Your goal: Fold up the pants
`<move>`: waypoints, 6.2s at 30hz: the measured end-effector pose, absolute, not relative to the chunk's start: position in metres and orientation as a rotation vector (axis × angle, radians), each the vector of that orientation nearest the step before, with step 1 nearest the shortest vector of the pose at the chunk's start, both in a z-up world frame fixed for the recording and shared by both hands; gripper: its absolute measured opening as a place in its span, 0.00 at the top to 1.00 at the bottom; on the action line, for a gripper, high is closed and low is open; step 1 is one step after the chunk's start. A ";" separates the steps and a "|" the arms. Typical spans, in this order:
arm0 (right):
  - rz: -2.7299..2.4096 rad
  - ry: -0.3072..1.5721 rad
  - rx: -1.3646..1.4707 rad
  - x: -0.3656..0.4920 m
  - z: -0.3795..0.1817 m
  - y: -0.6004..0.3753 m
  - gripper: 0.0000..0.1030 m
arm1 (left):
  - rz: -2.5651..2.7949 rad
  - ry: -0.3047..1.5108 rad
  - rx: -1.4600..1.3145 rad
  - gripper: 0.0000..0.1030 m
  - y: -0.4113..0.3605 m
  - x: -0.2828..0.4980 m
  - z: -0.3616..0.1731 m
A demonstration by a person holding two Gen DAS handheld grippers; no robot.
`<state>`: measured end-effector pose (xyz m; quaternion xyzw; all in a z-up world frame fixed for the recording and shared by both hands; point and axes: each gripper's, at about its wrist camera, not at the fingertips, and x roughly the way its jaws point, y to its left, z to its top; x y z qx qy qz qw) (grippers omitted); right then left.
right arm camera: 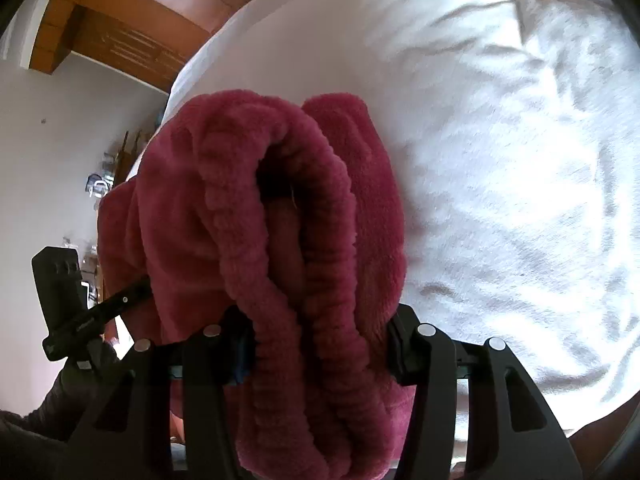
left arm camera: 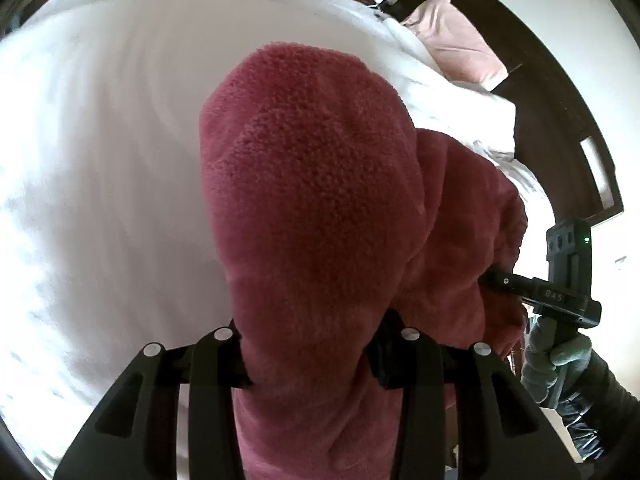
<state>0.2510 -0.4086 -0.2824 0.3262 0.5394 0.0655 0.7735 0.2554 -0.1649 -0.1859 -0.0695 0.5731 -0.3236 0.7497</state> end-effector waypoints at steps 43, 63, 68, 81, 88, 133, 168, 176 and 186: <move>0.186 0.994 0.694 0.325 -0.221 -0.537 0.50 | -0.536 1.025 0.009 0.61 -0.300 0.385 -0.091; 0.171 1.077 0.731 0.410 -0.275 -0.552 0.50 | -0.445 1.089 0.049 0.61 -0.339 0.500 -0.152; 0.155 1.108 0.727 0.419 -0.282 -0.550 0.50 | -0.435 1.118 0.045 0.60 -0.341 0.513 -0.172; 0.110 1.113 0.686 0.437 -0.294 -0.539 0.45 | -0.408 1.147 0.040 0.55 -0.341 0.535 -0.199; 0.027 1.115 0.597 0.443 -0.273 -0.509 0.37 | -0.351 1.159 0.062 0.38 -0.338 0.538 -0.207; 0.000 1.127 0.104 0.380 -0.277 -0.417 0.34 | -0.214 1.091 0.228 0.28 -0.335 0.485 -0.166; -0.063 0.917 0.214 0.329 -0.139 -0.383 0.18 | -0.229 1.018 0.205 0.17 -0.310 0.422 -0.101; -0.024 0.794 0.212 0.285 -0.072 -0.351 0.07 | -0.279 0.860 0.246 0.09 -0.315 0.376 -0.037; -0.019 0.715 0.200 0.240 -0.031 -0.330 0.04 | -0.301 0.740 0.229 0.07 -0.308 0.334 0.010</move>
